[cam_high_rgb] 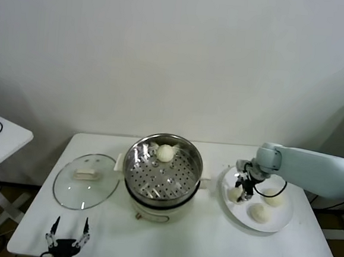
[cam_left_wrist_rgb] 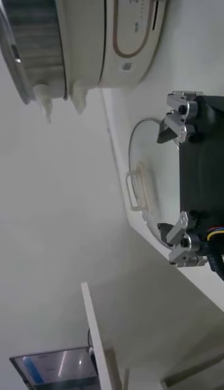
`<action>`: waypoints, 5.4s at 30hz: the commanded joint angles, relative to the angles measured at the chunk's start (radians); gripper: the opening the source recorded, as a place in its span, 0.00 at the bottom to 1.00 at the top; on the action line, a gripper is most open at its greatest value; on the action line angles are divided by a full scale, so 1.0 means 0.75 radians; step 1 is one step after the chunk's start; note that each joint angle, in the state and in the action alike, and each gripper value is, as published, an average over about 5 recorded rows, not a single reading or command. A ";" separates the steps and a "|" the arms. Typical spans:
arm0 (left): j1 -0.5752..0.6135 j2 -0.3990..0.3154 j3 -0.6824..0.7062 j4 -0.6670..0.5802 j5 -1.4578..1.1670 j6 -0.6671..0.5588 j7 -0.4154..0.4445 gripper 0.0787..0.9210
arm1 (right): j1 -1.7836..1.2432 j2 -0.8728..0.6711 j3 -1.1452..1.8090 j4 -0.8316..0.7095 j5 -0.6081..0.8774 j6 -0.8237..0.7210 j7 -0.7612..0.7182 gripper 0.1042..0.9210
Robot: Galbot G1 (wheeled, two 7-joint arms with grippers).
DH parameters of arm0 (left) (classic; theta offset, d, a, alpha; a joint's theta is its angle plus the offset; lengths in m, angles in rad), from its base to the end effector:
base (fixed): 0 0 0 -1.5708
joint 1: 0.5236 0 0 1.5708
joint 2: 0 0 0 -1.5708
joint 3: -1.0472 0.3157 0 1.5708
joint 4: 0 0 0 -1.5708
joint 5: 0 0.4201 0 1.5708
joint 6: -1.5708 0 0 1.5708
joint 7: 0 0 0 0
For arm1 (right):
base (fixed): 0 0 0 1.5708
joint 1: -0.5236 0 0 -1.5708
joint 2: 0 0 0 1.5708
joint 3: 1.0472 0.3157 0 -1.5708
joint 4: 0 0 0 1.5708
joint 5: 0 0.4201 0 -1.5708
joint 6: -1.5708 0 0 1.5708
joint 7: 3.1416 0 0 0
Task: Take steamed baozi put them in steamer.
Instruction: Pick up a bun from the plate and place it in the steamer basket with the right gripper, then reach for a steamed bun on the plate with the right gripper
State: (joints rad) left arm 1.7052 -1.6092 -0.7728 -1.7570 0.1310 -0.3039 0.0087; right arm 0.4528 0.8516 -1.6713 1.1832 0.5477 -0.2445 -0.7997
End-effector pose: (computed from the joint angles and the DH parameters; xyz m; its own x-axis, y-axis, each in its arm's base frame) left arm 0.1688 0.0926 -0.4359 -0.9677 -0.1893 0.1664 -0.1476 0.9608 0.2349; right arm 0.5474 -0.0751 -0.2667 -0.0740 -0.0989 0.9923 -0.9971 -0.0122 -0.0756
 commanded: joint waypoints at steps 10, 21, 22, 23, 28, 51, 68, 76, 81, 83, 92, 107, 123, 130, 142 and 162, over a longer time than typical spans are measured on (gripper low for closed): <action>0.022 -0.036 -0.002 -0.030 0.005 0.000 0.000 0.88 | 0.877 0.049 -0.389 0.299 0.337 0.116 -0.254 0.56; 0.029 -0.031 0.005 -0.043 -0.001 -0.012 -0.001 0.88 | 1.039 0.237 -0.092 0.359 0.616 -0.012 -0.253 0.56; 0.029 -0.031 0.006 -0.043 -0.001 -0.012 -0.001 0.88 | 1.020 0.259 -0.050 0.367 0.630 -0.037 -0.233 0.56; 0.028 -0.031 0.007 -0.043 -0.001 -0.013 -0.001 0.88 | 0.993 0.287 -0.005 0.373 0.640 -0.059 -0.212 0.56; 0.026 -0.030 0.008 -0.046 0.000 -0.015 0.000 0.88 | 0.826 0.461 0.162 0.356 0.644 -0.157 -0.103 0.56; 0.044 -0.021 -0.002 -0.045 -0.003 -0.027 -0.001 0.88 | 0.311 0.709 0.158 0.137 0.390 -0.241 0.074 0.56; 0.031 -0.019 -0.005 -0.029 -0.004 -0.025 0.000 0.88 | 0.214 0.756 0.170 0.032 0.322 -0.230 0.089 0.56; 0.028 -0.022 -0.005 -0.024 -0.004 -0.025 0.000 0.88 | 0.205 0.745 0.187 0.025 0.308 -0.220 0.088 0.68; 0.028 -0.028 -0.004 -0.027 0.000 -0.024 -0.001 0.88 | 0.232 0.678 0.223 0.076 0.339 -0.212 0.075 0.84; 0.030 -0.032 -0.003 -0.033 0.004 -0.023 -0.001 0.88 | 0.274 0.626 0.223 0.117 0.362 -0.200 0.056 0.87; 0.047 -0.049 0.001 -0.057 0.022 -0.024 -0.001 0.88 | 0.657 0.238 -0.071 0.280 0.392 0.010 -0.276 0.88; 0.062 -0.065 0.006 -0.071 0.040 -0.039 -0.005 0.88 | 0.737 -0.292 -0.458 0.501 -0.058 0.119 -0.231 0.88; 0.076 -0.065 0.009 -0.080 0.065 -0.048 -0.006 0.88 | 0.130 -0.467 -0.062 0.402 -0.344 0.066 -0.086 0.88; 0.089 -0.065 0.007 -0.088 0.068 -0.053 -0.008 0.88 | -0.061 -0.468 0.130 0.358 -0.436 0.053 -0.041 0.88; 0.092 -0.065 0.011 -0.083 0.079 -0.062 -0.012 0.88 | -0.173 -0.438 0.260 0.322 -0.463 0.036 0.006 0.88; 0.075 -0.065 0.008 -0.068 0.082 -0.061 -0.019 0.88 | -0.115 -0.414 0.241 0.310 -0.403 0.042 -0.028 0.71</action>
State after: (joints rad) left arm 1.7628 -1.6092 -0.7665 -1.8101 0.1919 -0.3509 -0.0051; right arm 0.3311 0.5432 -1.4785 1.4038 0.2149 -0.2157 -0.8074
